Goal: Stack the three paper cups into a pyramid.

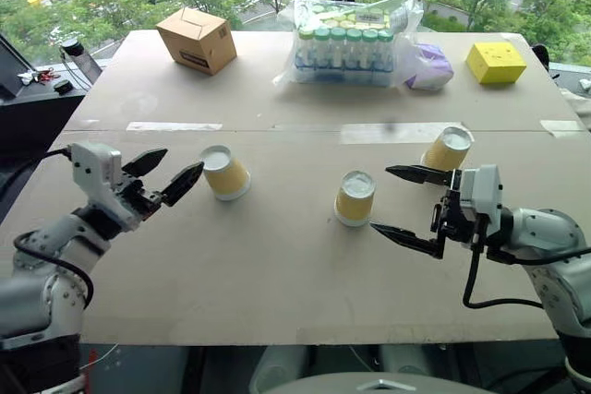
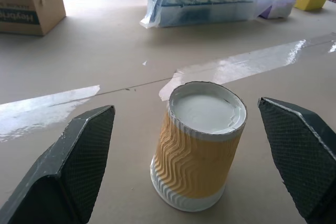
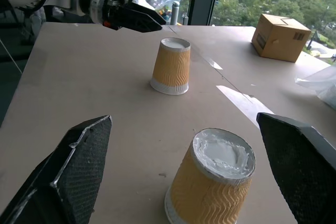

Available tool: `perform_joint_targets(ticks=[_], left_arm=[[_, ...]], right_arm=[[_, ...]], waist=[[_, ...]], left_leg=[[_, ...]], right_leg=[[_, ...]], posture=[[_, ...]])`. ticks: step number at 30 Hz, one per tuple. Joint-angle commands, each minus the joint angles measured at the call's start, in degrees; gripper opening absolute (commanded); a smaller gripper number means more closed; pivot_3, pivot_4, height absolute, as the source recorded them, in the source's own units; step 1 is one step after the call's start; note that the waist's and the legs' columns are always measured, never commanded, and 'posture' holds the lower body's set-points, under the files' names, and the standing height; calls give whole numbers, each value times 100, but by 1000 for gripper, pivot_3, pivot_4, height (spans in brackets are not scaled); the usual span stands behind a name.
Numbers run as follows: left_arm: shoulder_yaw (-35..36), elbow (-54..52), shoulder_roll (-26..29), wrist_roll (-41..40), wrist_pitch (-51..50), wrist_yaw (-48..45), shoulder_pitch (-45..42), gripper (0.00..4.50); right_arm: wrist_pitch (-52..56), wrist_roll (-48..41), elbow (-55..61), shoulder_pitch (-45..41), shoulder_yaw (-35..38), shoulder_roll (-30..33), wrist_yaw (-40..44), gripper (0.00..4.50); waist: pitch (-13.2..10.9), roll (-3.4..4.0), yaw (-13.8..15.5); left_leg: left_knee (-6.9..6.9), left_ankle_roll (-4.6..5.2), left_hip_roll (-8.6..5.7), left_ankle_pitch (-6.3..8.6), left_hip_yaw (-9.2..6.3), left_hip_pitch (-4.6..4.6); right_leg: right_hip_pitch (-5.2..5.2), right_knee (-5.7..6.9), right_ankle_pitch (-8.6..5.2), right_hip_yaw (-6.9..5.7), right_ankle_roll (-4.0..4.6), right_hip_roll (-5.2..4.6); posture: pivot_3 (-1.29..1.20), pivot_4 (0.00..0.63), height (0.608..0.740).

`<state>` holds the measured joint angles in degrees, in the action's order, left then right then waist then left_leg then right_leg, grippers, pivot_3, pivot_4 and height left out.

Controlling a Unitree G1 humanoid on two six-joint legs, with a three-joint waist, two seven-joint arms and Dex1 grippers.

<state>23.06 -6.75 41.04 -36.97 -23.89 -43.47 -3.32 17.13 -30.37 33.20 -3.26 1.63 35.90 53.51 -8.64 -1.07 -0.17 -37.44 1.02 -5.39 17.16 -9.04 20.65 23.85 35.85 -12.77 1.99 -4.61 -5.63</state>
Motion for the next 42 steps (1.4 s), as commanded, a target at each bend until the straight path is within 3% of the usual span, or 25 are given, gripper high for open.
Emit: perform_joint_targets(ticks=[1, 17, 20, 23, 28, 33, 42], left_arm=[[-252, 138, 141, 144, -55, -240, -266, 4500], [-755, 928, 135, 771, 219, -669, -1025, 4500], [-784, 978, 111, 838, 281, -713, -1059, 3682], [-810, 945, 122, 843, 261, -775, -1039, 2527], [-668, 532, 220, 613, 236, -1091, -938, 2504], [-869, -680, 141, -143, -597, -1157, -1006, 2504], [-1778, -909, -307, 105, -641, -1086, -1133, 2504]], right_arm=[[-194, -119, 341, 188, 361, 145, 16, 4377], [21, -1127, 614, 68, 947, 391, -68, 4377], [61, -1209, 572, 12, 1010, 518, 13, 4500], [76, -1292, 516, -40, 1088, 639, 64, 4500], [141, -1396, 420, 31, 1331, 892, 198, 4500], [256, -1503, 267, 252, 1643, 1009, 226, 4500], [117, -1373, 340, 317, 1690, 929, 154, 4500]], waist=[[0, 0, -10], [0, -1, -46], [1, -2, -43], [1, -2, -42], [1, -2, -41], [0, -4, -9], [0, -3, -26]], left_leg=[[0, 0, 0, 0, -1, 0], [-1, 0, 2, 0, -2, 1], [-2, 0, 2, 0, -2, 1], [-3, 0, 2, 0, -2, 1], [-3, 0, 1, 0, -1, 2], [-8, 0, 0, 0, -5, 8], [-10, 1, -1, -1, 0, 4]], right_leg=[[0, 0, 0, 0, 0, 0], [2, 3, 0, 0, 0, -1], [1, 4, 1, 0, -1, -1], [1, 3, 1, -1, -1, -1], [1, 3, 1, -1, -1, -3], [0, 2, 1, -5, -1, -8], [-2, 6, 2, -2, -2, -5]], posture=[[0, 150, 740], [0, 150, 740], [0, 150, 740], [0, 150, 740], [0, 150, 740], [0, 150, 740], [0, 150, 740]])
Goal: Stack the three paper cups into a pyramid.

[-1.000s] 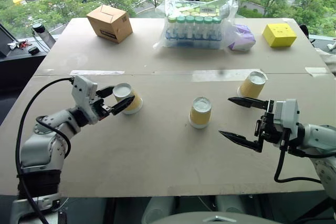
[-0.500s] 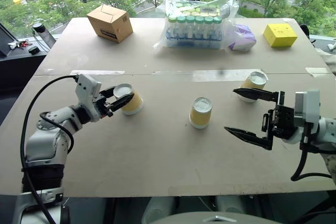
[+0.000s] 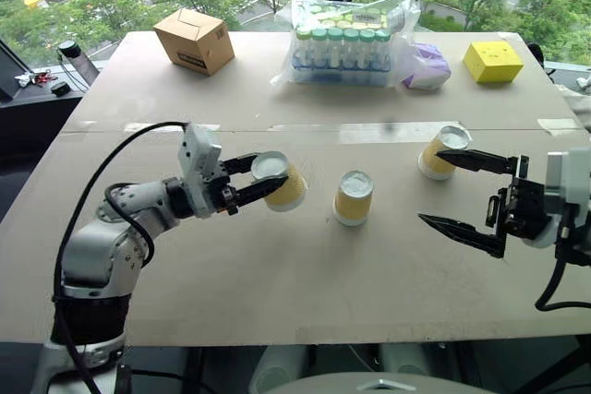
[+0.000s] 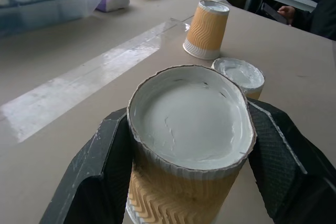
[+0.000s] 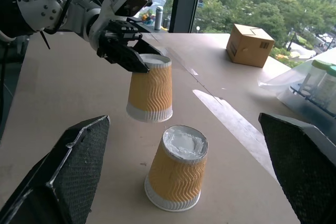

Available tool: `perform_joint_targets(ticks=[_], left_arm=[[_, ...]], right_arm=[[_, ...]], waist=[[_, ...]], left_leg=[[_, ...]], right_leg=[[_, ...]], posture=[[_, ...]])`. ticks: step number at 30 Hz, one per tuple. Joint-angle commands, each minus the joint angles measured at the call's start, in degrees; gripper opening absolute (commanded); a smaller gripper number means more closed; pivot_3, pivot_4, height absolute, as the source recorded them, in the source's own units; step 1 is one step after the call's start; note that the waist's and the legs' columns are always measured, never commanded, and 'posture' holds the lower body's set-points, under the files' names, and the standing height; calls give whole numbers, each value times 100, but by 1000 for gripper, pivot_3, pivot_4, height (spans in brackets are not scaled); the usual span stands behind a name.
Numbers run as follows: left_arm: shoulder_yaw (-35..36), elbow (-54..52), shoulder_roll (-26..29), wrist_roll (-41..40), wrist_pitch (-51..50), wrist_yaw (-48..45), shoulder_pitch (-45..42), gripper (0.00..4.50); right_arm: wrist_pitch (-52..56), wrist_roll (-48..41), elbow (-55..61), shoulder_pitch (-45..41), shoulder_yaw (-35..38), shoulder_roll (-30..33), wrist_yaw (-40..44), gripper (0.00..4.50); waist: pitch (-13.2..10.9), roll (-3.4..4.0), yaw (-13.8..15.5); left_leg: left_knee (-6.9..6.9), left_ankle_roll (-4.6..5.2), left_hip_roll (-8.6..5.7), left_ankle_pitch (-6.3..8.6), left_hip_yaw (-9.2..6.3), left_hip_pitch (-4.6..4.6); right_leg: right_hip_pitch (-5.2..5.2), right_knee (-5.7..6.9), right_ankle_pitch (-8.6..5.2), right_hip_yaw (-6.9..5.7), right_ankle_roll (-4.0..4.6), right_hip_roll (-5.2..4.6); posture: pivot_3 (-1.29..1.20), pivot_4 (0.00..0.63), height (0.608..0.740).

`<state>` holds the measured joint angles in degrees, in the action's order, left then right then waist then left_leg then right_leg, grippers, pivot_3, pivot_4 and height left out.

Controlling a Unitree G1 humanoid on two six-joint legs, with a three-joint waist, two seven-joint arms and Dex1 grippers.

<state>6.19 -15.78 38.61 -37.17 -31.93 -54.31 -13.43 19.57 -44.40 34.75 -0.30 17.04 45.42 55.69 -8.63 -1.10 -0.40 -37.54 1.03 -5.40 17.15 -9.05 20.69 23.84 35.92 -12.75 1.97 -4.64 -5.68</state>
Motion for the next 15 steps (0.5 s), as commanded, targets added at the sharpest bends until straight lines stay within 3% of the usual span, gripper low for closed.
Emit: perform_joint_targets(ticks=[1, 15], left_arm=[[-132, 59, -92, 172, 229, -29, -144, 2504], [-904, 1414, -617, 1330, 1915, -574, -469, 2504]], right_arm=[[-123, 50, 202, 13, 121, -34, -92, 4500], [-137, 362, 488, 127, -40, -122, -434, 4500]], waist=[[0, 0, -4], [1, 0, 81]], left_leg=[[-1, 0, 0, 0, 0, 1], [-10, 0, -3, 0, -1, 1]], right_leg=[[1, 0, 0, 0, 0, 0], [-3, -1, 1, -1, -1, -1]], posture=[[0, 150, 740], [0, 150, 740]])
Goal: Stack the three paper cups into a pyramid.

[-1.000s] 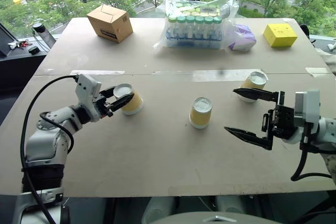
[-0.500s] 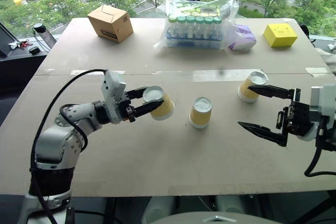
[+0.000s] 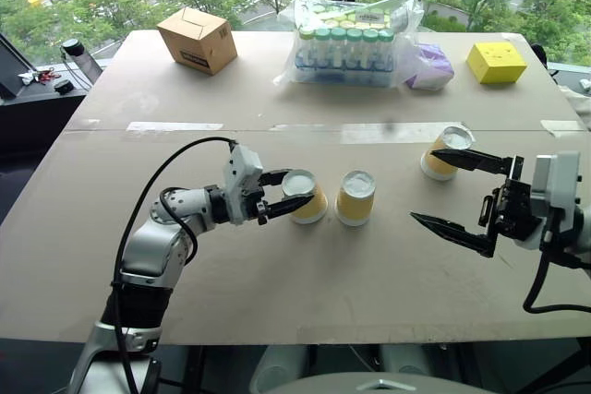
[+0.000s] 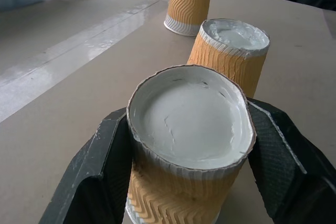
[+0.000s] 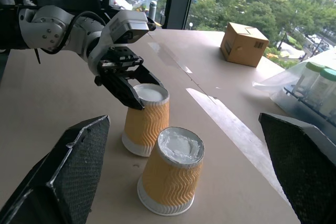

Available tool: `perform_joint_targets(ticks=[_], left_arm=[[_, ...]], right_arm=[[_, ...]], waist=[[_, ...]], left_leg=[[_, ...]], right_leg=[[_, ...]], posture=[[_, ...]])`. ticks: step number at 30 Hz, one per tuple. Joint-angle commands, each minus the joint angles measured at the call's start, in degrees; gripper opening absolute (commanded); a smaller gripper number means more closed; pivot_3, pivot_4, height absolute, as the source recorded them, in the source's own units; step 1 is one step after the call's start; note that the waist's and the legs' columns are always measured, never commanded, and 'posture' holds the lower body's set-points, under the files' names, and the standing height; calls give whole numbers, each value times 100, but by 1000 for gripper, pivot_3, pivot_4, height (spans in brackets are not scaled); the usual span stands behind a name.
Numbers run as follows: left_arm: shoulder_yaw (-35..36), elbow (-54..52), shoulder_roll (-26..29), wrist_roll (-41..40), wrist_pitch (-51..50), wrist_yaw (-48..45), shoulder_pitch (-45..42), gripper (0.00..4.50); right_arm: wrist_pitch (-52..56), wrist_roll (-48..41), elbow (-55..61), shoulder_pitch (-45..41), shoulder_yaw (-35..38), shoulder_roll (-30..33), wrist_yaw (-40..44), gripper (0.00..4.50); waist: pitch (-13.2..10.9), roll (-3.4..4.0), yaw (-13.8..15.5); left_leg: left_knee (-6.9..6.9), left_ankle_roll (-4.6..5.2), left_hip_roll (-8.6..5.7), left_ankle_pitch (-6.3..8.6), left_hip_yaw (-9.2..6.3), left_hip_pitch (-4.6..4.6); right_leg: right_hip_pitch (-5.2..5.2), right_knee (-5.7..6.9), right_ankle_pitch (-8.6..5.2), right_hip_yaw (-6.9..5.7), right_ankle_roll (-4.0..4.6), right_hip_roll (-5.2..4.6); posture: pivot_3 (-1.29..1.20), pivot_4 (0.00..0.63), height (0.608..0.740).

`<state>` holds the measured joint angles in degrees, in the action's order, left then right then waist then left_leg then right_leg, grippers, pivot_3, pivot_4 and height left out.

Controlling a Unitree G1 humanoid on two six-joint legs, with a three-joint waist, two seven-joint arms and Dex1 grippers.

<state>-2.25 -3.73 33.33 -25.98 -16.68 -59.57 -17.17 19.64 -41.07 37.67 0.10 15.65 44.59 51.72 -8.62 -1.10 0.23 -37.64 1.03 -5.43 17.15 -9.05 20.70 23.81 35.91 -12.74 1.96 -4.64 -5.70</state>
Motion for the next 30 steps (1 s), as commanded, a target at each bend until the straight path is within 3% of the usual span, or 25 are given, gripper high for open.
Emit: perform_joint_targets(ticks=[1, 30], left_arm=[[-79, 300, -130, 257, 473, -60, -121, 2504], [-303, 753, -543, 497, 738, -401, -557, 2504]], right_arm=[[-163, 47, 199, 132, 116, -47, -29, 4500], [-366, 214, 260, 629, 255, 2, 94, 4500]], waist=[[0, 0, 32], [2, 2, 59]], left_leg=[[-1, 0, 0, 0, 0, 0], [-48, 2, -12, 1, -17, 2]], right_leg=[[-1, 0, 0, 0, 0, 0], [-26, 4, 10, -13, -17, -2]], posture=[[0, 150, 740], [0, 150, 740]])
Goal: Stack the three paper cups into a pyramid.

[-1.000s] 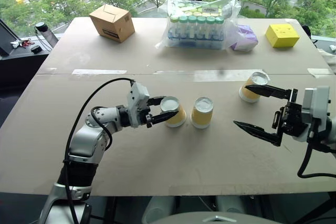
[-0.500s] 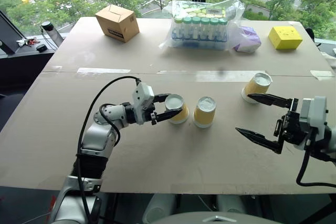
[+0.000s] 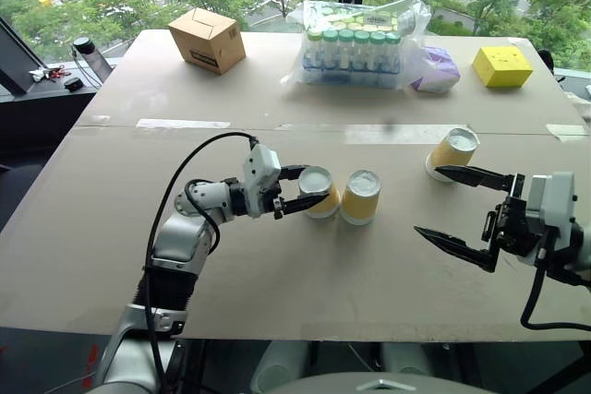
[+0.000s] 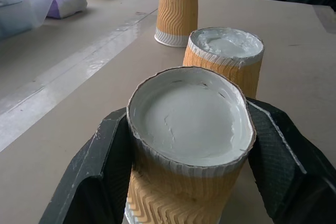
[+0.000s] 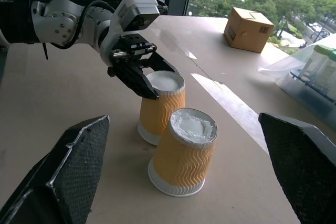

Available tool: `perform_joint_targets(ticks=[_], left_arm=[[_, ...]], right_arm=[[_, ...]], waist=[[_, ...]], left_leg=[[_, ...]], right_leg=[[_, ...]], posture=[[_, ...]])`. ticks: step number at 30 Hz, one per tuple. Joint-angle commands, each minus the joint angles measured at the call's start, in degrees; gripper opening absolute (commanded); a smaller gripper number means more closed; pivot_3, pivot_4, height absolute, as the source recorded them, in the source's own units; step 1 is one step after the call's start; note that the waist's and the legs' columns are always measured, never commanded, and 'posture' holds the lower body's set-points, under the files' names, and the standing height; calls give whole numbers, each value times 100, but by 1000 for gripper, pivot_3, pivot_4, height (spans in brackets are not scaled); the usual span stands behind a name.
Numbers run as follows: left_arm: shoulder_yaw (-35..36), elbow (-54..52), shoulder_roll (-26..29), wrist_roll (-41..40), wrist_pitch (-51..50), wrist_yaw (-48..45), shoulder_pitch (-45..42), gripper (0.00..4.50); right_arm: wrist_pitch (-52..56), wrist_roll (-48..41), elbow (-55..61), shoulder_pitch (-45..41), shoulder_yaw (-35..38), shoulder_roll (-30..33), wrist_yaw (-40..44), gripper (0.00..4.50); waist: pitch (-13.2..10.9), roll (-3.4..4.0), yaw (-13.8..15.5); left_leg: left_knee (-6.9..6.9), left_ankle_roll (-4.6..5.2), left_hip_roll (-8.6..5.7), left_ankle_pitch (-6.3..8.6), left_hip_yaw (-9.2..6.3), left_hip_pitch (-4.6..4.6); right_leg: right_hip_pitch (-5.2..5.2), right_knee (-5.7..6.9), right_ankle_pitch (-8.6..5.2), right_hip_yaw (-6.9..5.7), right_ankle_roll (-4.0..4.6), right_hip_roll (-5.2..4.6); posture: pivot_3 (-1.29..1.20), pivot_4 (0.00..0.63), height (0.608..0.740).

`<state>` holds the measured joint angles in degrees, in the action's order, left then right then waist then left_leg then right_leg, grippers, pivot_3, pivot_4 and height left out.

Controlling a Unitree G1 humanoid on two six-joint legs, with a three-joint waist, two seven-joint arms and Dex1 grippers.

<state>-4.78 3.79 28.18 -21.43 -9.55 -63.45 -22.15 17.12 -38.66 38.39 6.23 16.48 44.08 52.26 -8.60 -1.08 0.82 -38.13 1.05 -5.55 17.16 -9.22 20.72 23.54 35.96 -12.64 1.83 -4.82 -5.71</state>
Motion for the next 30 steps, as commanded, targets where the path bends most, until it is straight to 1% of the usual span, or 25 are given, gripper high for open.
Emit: perform_joint_targets(ticks=[1, 8, 10, 12, 13, 16, 20, 25, 27, 30], left_arm=[[-53, -2, -29, 46, 18, -8, -60, 2504], [-57, 60, -42, 21, -103, 12, -77, 2504], [-51, 87, -51, 2, -133, -1, -86, 3516], [-54, 80, -37, -31, -172, -64, -74, 4219], [-32, 71, -42, -26, -127, -54, -59, 4442], [54, -41, -33, 43, 27, 73, 45, 4442], [232, -546, 130, -159, -174, 142, 348, 4442], [885, -1377, 468, -605, -585, 405, 1072, 4442], [1049, -1573, 540, -721, -662, 468, 1277, 4442], [1198, -1721, 737, -664, -701, 531, 1598, 4442]], right_arm=[[-113, -30, 194, 29, 184, 58, 46, 4500], [-124, -25, 192, 58, 202, 68, 55, 4500], [-125, -26, 189, 59, 201, 69, 58, 4500], [-129, -18, 183, 58, 194, 66, 59, 4500], [-130, -13, 179, 51, 189, 62, 54, 4500], [-145, 31, 170, 37, 166, 46, 28, 4500], [-67, 84, 159, -28, 104, -40, -212, 4500], [137, 867, -511, -744, -429, -444, -1183, 4500], [393, 879, -799, -980, -488, -531, -1374, 4500], [413, 1271, -1156, -1246, -566, -661, -1757, 4500]], waist=[[0, 0, 0], [0, 0, 2], [0, 0, 1], [0, -1, -3], [0, 0, -4], [0, 0, -8], [0, 0, -10], [0, 0, -58], [-2, 3, -60], [-3, 6, 7]], left_leg=[[0, 0, 0, 0, -1, 0], [0, 0, -1, 0, -2, 0], [0, 0, -1, 0, -2, 0], [-1, 0, -2, 0, -2, 0], [-1, 0, -2, 0, -3, 1], [-1, 0, -1, 0, -4, 1], [0, 0, -1, 0, -4, 1], [3, 0, 5, 0, -1, -1], [2, 0, 5, 0, 0, -1], [3, 0, 2, 0, -4, 1]], right_leg=[[0, 0, 0, 0, 0, 0], [-1, 0, 0, -1, 0, -1], [-1, 0, 0, -1, 0, -1], [-2, 0, 0, -1, 0, 0], [-1, 0, 0, -2, 0, 0], [0, 0, 0, -2, 0, 0], [0, -1, 0, -1, 0, -1], [2, 1, 0, 1, 0, 2], [3, 1, 0, 2, 0, 2], [5, 0, 0, -1, 1, 2]], posture=[[0, 150, 740], [0, 150, 740], [0, 150, 740], [0, 150, 740], [0, 150, 740], [0, 150, 740], [0, 150, 740], [0, 150, 740], [0, 150, 740], [0, 150, 740]])
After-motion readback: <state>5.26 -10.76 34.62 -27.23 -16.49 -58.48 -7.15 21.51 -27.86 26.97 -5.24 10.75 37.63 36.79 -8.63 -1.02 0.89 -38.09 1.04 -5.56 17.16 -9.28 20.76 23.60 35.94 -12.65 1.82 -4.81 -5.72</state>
